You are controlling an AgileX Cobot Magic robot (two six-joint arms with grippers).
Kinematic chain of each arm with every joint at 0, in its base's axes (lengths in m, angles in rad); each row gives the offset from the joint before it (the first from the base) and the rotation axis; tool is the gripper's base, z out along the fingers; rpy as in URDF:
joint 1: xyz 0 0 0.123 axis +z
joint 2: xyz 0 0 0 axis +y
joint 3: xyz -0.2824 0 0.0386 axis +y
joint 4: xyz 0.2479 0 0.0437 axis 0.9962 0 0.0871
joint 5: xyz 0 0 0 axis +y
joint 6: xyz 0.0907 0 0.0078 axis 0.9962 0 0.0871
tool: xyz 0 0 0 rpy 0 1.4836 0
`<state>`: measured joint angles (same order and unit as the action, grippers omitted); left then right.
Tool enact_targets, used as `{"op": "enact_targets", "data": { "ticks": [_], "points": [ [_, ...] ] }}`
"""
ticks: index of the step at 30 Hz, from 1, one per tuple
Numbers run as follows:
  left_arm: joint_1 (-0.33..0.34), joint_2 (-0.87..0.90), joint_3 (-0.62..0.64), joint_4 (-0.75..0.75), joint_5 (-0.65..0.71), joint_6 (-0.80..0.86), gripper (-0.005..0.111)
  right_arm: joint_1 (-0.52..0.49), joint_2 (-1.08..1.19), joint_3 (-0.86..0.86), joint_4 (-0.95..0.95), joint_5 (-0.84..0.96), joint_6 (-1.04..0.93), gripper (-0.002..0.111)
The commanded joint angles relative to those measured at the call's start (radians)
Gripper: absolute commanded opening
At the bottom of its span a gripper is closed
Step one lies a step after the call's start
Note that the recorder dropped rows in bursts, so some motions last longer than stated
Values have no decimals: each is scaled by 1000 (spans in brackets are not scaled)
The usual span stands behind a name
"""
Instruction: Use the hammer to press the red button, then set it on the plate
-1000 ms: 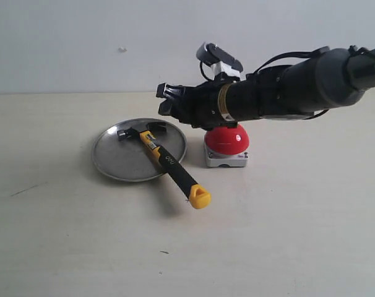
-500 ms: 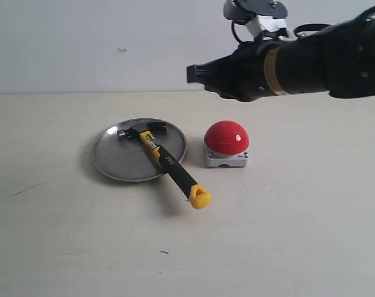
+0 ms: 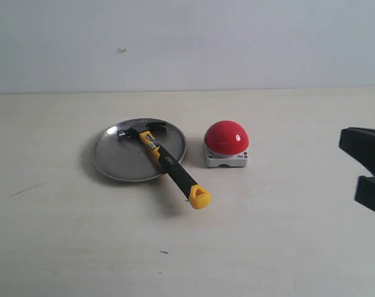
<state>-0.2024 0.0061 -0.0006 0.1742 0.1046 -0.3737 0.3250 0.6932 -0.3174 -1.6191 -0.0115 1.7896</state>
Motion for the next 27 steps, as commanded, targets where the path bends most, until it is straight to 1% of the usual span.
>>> {"op": "enact_targets", "data": {
  "ticks": [1, 7, 15, 16, 17, 18, 19, 20, 22, 23, 24, 25, 27],
  "points": [
    [-1, -6, 1, -7, -6, -1, 0, 0, -139, 12, 6, 23, -17, 0],
    [-1, -6, 1, -7, -6, -1, 0, 0, -254, 10, 6, 66, -17, 0],
    [-1, -6, 1, -7, -6, -1, 0, 0, -305, 10, 20, 66, -29, 0],
    [-1, -6, 1, -7, -6, -1, 0, 0, -307, 10, 131, 68, -113, 0],
    [-1, -6, 1, -7, -6, -1, 0, 0, -309, 10, 277, 84, -239, 0],
    [-1, -6, 1, -7, -6, -1, 0, 0, -309, 10, 501, 107, -457, 0],
    [-1, -6, 1, -7, -6, -1, 0, 0, -309, 10, 738, 132, -719, 0],
    [-1, -6, 1, -7, -6, -1, 0, 0, -311, 10, 923, 151, -942, 0],
    [-1, -6, 1, -7, -6, -1, 0, 0, -320, 12, 1317, 172, -1470, 0],
    [-1, -6, 1, -7, -6, -1, 0, 0, -324, 12, 1475, 174, -1668, 0],
    [-1, -6, 1, -7, -6, -1, 0, 0, -332, 12, 1601, 178, -1803, 0],
    [-1, -6, 1, -7, -6, -1, 0, 0, -335, 12, 1690, 178, -1899, 0],
    [-1, -6, 1, -7, -6, -1, 0, 0, -336, 12, 1761, 171, -1979, 0]
  ]
}}
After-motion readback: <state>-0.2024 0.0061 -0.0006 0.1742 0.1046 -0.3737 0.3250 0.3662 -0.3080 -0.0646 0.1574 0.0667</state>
